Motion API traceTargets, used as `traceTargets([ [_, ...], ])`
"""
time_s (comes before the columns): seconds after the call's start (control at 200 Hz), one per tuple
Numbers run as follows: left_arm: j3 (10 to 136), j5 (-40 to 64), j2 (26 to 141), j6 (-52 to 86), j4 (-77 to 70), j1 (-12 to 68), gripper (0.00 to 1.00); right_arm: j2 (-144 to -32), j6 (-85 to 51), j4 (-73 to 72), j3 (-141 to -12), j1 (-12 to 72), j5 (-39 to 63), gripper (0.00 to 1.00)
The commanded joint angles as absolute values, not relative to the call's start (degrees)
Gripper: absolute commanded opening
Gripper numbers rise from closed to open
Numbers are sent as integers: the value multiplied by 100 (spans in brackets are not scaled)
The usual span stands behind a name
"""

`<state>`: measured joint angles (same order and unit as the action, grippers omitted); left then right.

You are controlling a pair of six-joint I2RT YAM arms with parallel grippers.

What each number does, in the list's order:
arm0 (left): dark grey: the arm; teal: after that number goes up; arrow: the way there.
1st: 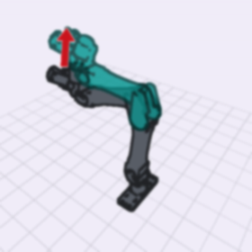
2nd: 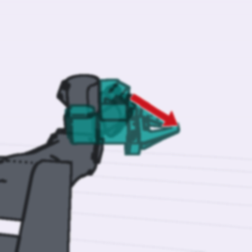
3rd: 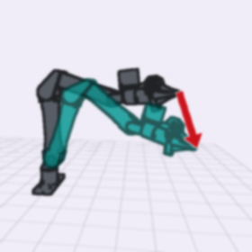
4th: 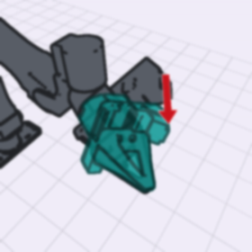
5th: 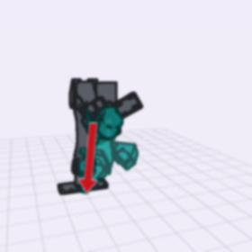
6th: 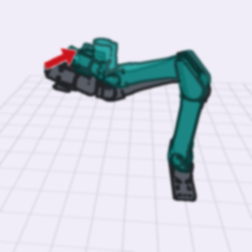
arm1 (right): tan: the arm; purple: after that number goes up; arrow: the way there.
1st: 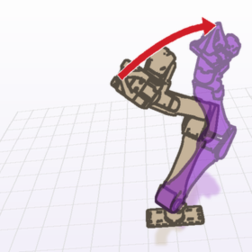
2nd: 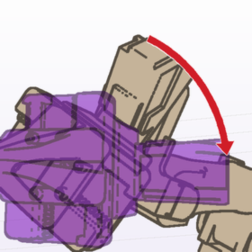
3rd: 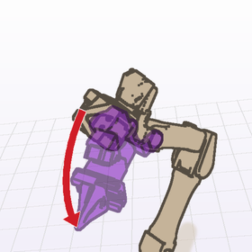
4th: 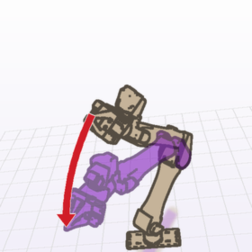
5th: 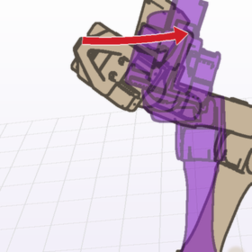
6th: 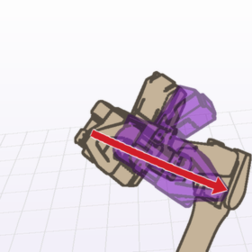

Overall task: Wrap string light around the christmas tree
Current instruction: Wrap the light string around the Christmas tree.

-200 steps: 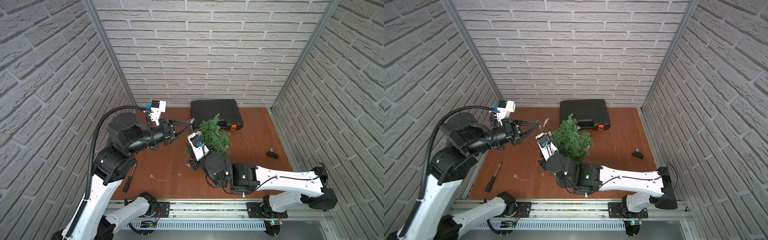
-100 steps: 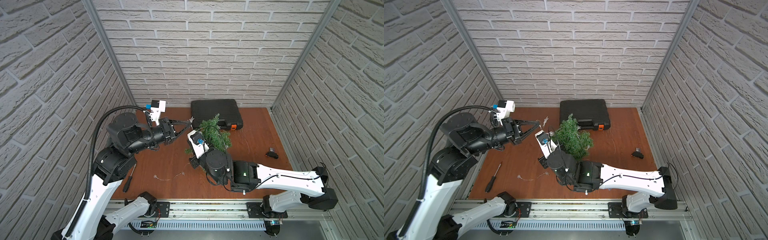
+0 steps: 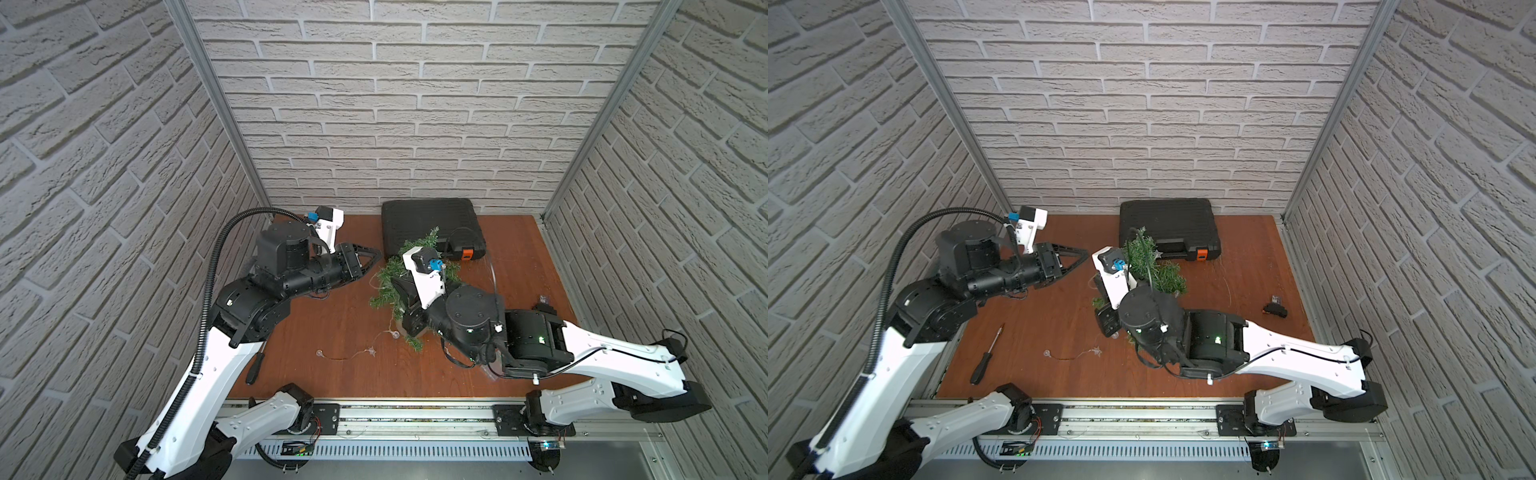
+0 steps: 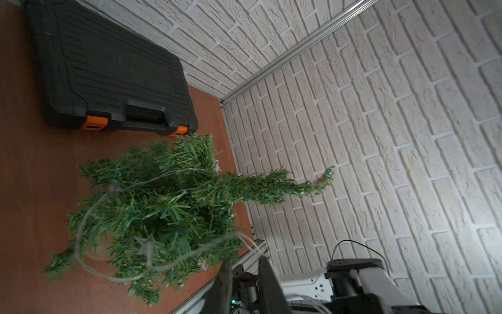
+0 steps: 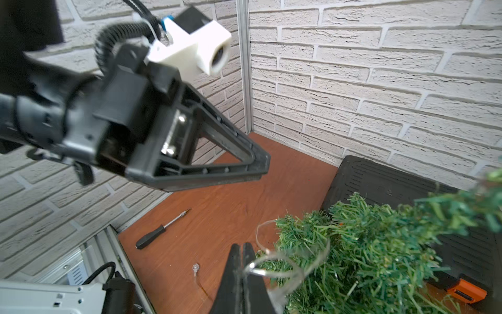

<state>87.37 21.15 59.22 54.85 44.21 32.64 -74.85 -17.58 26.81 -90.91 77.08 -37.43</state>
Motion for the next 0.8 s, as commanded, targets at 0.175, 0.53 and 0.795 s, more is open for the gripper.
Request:
traceTargets([
  [0.175, 8916, 1319, 5567, 4023, 5475, 3156, 75, -7298, -2193, 3032, -9436, 7691, -3596, 3],
  [0.53, 7191, 1803, 4342, 3770, 5975, 3178, 82, -7154, -2391, 3032, -9570, 7690, -3472, 3],
  [0.795, 5555, 2012, 3568, 4173, 4705, 3691, 79, -7255, -2399, 3004, -9629, 7691, -3437, 3],
])
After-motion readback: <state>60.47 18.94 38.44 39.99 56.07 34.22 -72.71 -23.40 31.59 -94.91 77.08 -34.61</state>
